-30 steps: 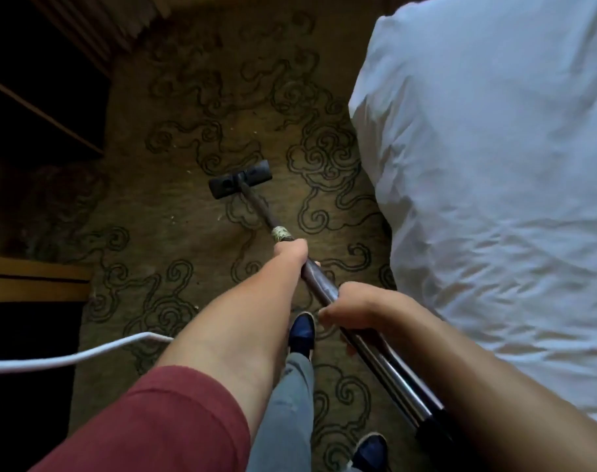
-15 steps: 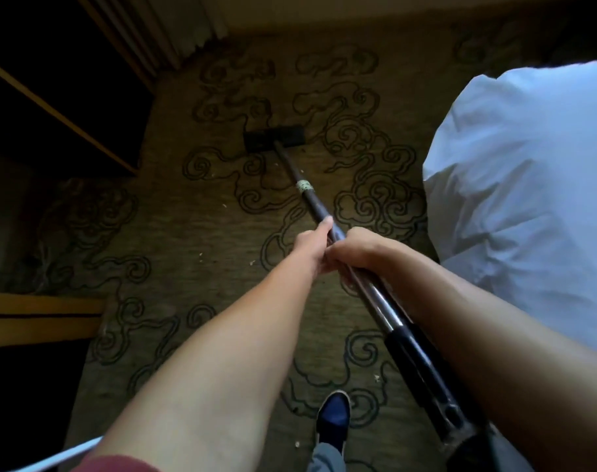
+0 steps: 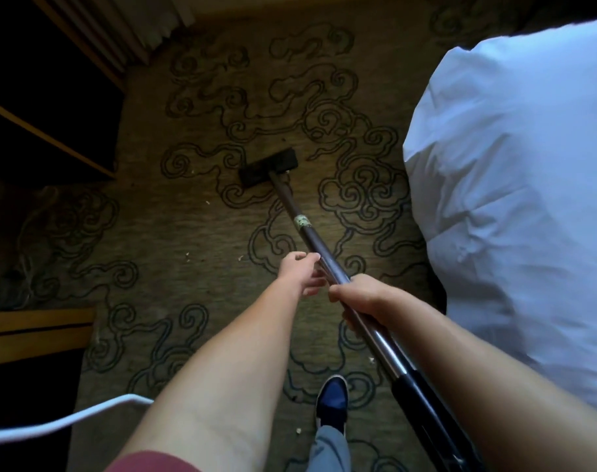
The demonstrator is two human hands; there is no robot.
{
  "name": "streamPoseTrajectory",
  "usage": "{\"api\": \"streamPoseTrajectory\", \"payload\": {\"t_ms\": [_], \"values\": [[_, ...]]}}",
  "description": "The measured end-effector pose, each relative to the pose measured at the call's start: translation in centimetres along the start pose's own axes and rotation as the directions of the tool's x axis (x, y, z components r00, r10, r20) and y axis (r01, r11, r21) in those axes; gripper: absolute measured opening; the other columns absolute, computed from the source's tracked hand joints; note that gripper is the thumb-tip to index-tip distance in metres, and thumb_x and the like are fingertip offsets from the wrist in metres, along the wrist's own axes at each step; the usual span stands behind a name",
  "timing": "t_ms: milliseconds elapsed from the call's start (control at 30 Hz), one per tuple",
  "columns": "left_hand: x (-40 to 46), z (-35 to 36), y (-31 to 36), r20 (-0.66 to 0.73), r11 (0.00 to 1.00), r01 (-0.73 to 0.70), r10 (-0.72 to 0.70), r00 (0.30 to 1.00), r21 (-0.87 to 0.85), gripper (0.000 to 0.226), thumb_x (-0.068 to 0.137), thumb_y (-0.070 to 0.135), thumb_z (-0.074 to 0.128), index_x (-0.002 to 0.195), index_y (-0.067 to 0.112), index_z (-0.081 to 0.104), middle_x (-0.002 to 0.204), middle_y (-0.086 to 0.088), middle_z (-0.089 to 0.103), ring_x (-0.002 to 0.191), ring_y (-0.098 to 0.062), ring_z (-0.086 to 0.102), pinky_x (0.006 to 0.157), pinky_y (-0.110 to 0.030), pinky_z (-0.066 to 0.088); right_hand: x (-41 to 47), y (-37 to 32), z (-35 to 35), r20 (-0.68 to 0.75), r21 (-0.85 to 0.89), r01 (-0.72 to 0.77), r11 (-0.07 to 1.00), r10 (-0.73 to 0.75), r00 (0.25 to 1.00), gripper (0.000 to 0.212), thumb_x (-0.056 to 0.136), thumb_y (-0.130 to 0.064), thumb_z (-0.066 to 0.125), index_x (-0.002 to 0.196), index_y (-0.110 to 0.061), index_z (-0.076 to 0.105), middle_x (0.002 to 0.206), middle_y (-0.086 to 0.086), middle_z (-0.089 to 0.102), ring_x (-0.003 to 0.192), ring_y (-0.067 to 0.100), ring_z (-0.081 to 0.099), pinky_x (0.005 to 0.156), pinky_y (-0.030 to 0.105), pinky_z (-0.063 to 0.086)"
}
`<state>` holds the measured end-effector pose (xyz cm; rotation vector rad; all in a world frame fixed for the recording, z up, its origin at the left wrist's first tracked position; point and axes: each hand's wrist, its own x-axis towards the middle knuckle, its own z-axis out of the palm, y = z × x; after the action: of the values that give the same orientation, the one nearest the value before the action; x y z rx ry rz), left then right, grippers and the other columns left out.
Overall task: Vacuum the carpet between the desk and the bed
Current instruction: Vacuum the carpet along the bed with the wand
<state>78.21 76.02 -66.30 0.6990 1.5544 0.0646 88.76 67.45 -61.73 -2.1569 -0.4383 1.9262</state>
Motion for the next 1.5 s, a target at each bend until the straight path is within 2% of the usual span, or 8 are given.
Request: {"api": "streamPoseTrajectory", "payload": {"t_ms": [100, 200, 467, 833, 1033, 1233, 1367, 1500], "values": [[-1.9, 2.3, -2.4, 0.042, 0.997, 0.069, -0.067, 0.997, -0.029, 0.023, 0.098, 0.037, 0.056, 0.093, 0.014, 0.057, 0.079, -0.012, 0.069, 0.065, -0.026, 0.069, 0.074, -0.040, 0.059, -2.8, 4.3, -1.2, -0.024, -0.038, 0.002, 0.999, -0.003, 1.000, 0.030, 0.081, -0.026, 0.067, 0.100, -0.005, 0.058, 0.065, 0.012, 0.064, 0.036, 0.019, 0.060, 0.038, 0.025, 0.049], [-4.2, 5.3, -5.7, 0.052, 0.996, 0.086, -0.085, 0.995, -0.013, 0.033, 0.095, 0.038, 0.061, 0.105, 0.007, 0.059, 0.080, -0.011, 0.068, 0.064, -0.024, 0.068, 0.057, -0.032, 0.059, -6.7, 8.9, -1.7, -0.023, -0.070, -0.012, 0.997, 0.011, 1.000, 0.031, 0.078, -0.030, 0.067, 0.099, -0.009, 0.058, 0.071, 0.011, 0.069, 0.044, 0.019, 0.065, 0.042, 0.028, 0.052], [-10.9, 10.5, -16.4, 0.034, 0.991, 0.124, -0.125, 0.992, 0.045, 0.039, 0.087, 0.032, 0.067, 0.113, 0.004, 0.056, 0.089, -0.016, 0.069, 0.075, -0.031, 0.071, 0.052, -0.032, 0.058, -15.0, 20.8, -0.5, 0.014, -0.140, -0.050, 0.989, 0.052, 0.999, 0.038, 0.075, -0.025, 0.071, 0.105, -0.008, 0.055, 0.078, 0.012, 0.072, 0.052, 0.019, 0.068, 0.047, 0.030, 0.056], [-23.1, 15.4, -32.4, 0.023, 0.970, 0.096, -0.104, 0.994, 0.221, 0.035, 0.091, 0.036, 0.056, 0.107, 0.004, 0.055, 0.108, -0.020, 0.068, 0.095, -0.037, 0.070, 0.087, -0.049, 0.059, -25.1, 37.9, 2.6, 0.054, -0.150, -0.070, 0.986, 0.079, 0.995, 0.029, 0.080, -0.025, 0.067, 0.098, -0.005, 0.054, 0.077, 0.014, 0.071, 0.059, 0.025, 0.070, 0.062, 0.040, 0.063], [-28.3, 16.5, -39.9, 0.046, 0.939, 0.111, -0.133, 0.990, 0.326, 0.034, 0.090, 0.036, 0.056, 0.102, 0.004, 0.059, 0.086, -0.014, 0.067, 0.072, -0.030, 0.068, 0.067, -0.035, 0.058, -29.4, 45.6, 4.7, 0.092, -0.142, -0.137, 0.980, 0.151, 0.984, 0.033, 0.077, -0.026, 0.068, 0.099, -0.004, 0.059, 0.063, 0.010, 0.070, 0.050, 0.022, 0.069, 0.053, 0.032, 0.058], [-31.0, 15.5, -42.6, 0.039, 0.910, 0.096, -0.122, 0.992, 0.403, 0.040, 0.090, 0.040, 0.058, 0.101, 0.001, 0.059, 0.077, -0.015, 0.064, 0.068, -0.032, 0.065, 0.071, -0.040, 0.058, -32.3, 47.7, 7.0, 0.073, -0.136, -0.146, 0.980, 0.157, 0.985, 0.029, 0.079, -0.026, 0.067, 0.093, -0.003, 0.060, 0.054, 0.009, 0.071, 0.048, 0.023, 0.070, 0.045, 0.028, 0.055], [-32.1, 15.1, -44.3, 0.045, 0.897, 0.065, -0.094, 0.995, 0.436, 0.039, 0.091, 0.038, 0.058, 0.102, 0.001, 0.060, 0.074, -0.016, 0.063, 0.061, -0.030, 0.062, 0.065, -0.036, 0.054, -34.5, 48.8, 8.5, 0.055, -0.128, -0.115, 0.985, 0.123, 0.991, 0.029, 0.074, -0.028, 0.067, 0.089, -0.006, 0.056, 0.073, 0.015, 0.071, 0.059, 0.029, 0.070, 0.062, 0.039, 0.062], [-34.3, 15.0, -48.1, 0.031, 0.897, 0.101, -0.126, 0.992, 0.430, 0.041, 0.091, 0.039, 0.057, 0.109, 0.003, 0.061, 0.081, -0.013, 0.065, 0.064, -0.028, 0.063, 0.054, -0.028, 0.053, -36.6, 51.6, 10.0, 0.021, -0.237, -0.113, 0.965, 0.121, 0.992, 0.032, 0.077, -0.034, 0.067, 0.092, -0.007, 0.058, 0.088, 0.012, 0.071, 0.072, 0.025, 0.071, 0.068, 0.035, 0.060]]}}
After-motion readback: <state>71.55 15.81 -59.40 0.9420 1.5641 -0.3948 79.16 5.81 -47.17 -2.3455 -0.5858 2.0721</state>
